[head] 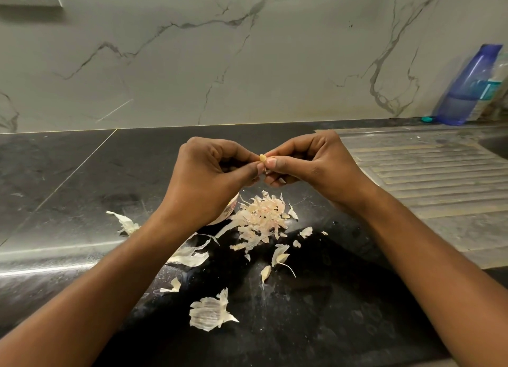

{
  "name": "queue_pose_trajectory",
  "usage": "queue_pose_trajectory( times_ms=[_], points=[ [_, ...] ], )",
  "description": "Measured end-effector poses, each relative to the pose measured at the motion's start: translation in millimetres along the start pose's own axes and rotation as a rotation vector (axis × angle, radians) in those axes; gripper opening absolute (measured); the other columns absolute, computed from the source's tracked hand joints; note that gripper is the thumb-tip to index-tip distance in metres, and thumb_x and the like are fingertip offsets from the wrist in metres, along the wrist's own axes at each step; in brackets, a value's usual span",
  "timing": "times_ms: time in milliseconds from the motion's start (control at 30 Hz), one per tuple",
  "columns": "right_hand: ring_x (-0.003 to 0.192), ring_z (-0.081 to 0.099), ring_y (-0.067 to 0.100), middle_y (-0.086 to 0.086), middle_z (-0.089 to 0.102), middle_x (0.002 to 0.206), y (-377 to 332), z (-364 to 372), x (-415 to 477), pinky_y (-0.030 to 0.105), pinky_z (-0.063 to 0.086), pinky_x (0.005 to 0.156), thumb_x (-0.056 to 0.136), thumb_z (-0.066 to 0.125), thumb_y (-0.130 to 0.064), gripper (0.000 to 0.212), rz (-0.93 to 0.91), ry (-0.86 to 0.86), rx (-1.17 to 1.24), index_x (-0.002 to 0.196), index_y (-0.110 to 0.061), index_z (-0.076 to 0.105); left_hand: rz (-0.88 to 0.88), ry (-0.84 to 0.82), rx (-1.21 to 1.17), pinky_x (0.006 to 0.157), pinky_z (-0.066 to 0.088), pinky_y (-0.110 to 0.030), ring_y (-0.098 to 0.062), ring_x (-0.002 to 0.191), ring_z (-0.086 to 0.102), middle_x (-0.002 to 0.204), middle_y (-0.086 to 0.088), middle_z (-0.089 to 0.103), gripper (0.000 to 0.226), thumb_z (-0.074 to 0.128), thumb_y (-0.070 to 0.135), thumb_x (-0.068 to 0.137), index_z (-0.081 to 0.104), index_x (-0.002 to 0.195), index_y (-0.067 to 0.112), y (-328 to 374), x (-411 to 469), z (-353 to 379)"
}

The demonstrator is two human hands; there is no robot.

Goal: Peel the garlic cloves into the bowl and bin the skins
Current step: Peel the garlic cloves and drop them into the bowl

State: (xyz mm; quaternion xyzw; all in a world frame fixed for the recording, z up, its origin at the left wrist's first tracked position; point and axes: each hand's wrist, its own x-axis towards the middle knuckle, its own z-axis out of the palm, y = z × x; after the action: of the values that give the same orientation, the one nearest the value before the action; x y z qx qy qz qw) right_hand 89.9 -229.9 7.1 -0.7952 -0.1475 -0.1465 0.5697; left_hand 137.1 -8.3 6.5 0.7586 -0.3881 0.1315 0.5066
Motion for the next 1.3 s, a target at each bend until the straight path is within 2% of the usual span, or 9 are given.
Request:
queue_pose_trajectory(
  times_ms=[233, 367, 633, 800, 933, 1067, 1300],
  points=[
    [0.083, 0.080, 0.031, 0.013, 0.082, 0.094, 2.7, 0.5, 0.2, 0.042, 0.067, 0.079, 0.096, 0.074, -0.005, 0.014, 0.010, 0.033, 0.021, 0.108, 0.000, 0.079, -0.006, 0.002, -0.063, 0.071, 0.061, -0.017, -0.007, 0.079, 0.078, 0.090, 0.008, 0.079, 0.014, 0.082, 0.015, 0.087, 0.081, 0.100, 0.014, 1.0, -0.2, 0.8],
    [0.081, 0.080, 0.032, 0.016, 0.081, 0.094, 2.3, 2.0, -0.5, 0.037, 0.066, 0.076, 0.095, 0.074, -0.002, 0.014, 0.021, 0.031, 0.080, 0.108, 0.002, 0.079, -0.024, 0.008, -0.100, 0.071, 0.062, -0.019, -0.009, 0.079, 0.079, 0.089, 0.004, 0.081, 0.013, 0.082, 0.013, 0.087, 0.082, 0.099, 0.010, 0.3, 0.4, 0.1],
    [0.085, 0.080, 0.035, 0.017, 0.081, 0.096, 1.2, 3.1, -0.7, 0.040, 0.067, 0.079, 0.094, 0.076, -0.007, 0.018, 0.037, 0.024, 0.109, 0.109, 0.004, 0.078, -0.004, 0.007, -0.081, 0.073, 0.064, -0.023, -0.010, 0.082, 0.079, 0.092, 0.002, 0.081, 0.013, 0.081, 0.014, 0.088, 0.081, 0.100, 0.010, 0.4, 0.5, -1.7],
    [0.083, 0.080, 0.033, 0.017, 0.081, 0.095, 1.3, 2.5, -1.0, 0.036, 0.067, 0.077, 0.094, 0.075, -0.004, 0.018, 0.037, 0.023, 0.109, 0.110, 0.005, 0.077, -0.005, 0.004, -0.082, 0.073, 0.064, -0.024, -0.011, 0.081, 0.079, 0.091, 0.002, 0.081, 0.013, 0.081, 0.014, 0.088, 0.082, 0.100, 0.010, 0.2, 0.0, -1.1],
    [0.085, 0.080, 0.034, 0.017, 0.081, 0.096, 1.3, 2.9, -1.9, 0.039, 0.067, 0.080, 0.094, 0.074, -0.002, 0.017, 0.035, 0.025, 0.119, 0.110, 0.005, 0.077, -0.017, -0.001, -0.102, 0.072, 0.063, -0.021, -0.010, 0.080, 0.079, 0.090, 0.003, 0.081, 0.012, 0.081, 0.012, 0.088, 0.081, 0.100, 0.012, 1.3, -0.7, -1.1],
    [0.086, 0.080, 0.034, 0.016, 0.081, 0.097, 1.4, 3.7, -2.1, 0.039, 0.067, 0.080, 0.095, 0.073, -0.002, 0.016, 0.030, 0.026, 0.106, 0.109, 0.003, 0.077, -0.060, -0.009, -0.133, 0.072, 0.064, -0.023, -0.014, 0.080, 0.079, 0.090, 0.000, 0.081, 0.012, 0.080, 0.010, 0.088, 0.081, 0.100, 0.008, 1.0, 0.0, -2.7],
    [0.081, 0.080, 0.032, 0.016, 0.081, 0.093, -1.9, 4.1, -3.3, 0.034, 0.066, 0.075, 0.096, 0.072, -0.002, 0.013, 0.011, 0.047, 0.103, 0.107, 0.000, 0.077, -0.218, -0.045, -0.351, 0.071, 0.064, -0.024, -0.024, 0.080, 0.080, 0.089, -0.010, 0.081, 0.015, 0.078, 0.009, 0.087, 0.079, 0.100, 0.003, 8.3, 0.4, -5.2]
  ],
)
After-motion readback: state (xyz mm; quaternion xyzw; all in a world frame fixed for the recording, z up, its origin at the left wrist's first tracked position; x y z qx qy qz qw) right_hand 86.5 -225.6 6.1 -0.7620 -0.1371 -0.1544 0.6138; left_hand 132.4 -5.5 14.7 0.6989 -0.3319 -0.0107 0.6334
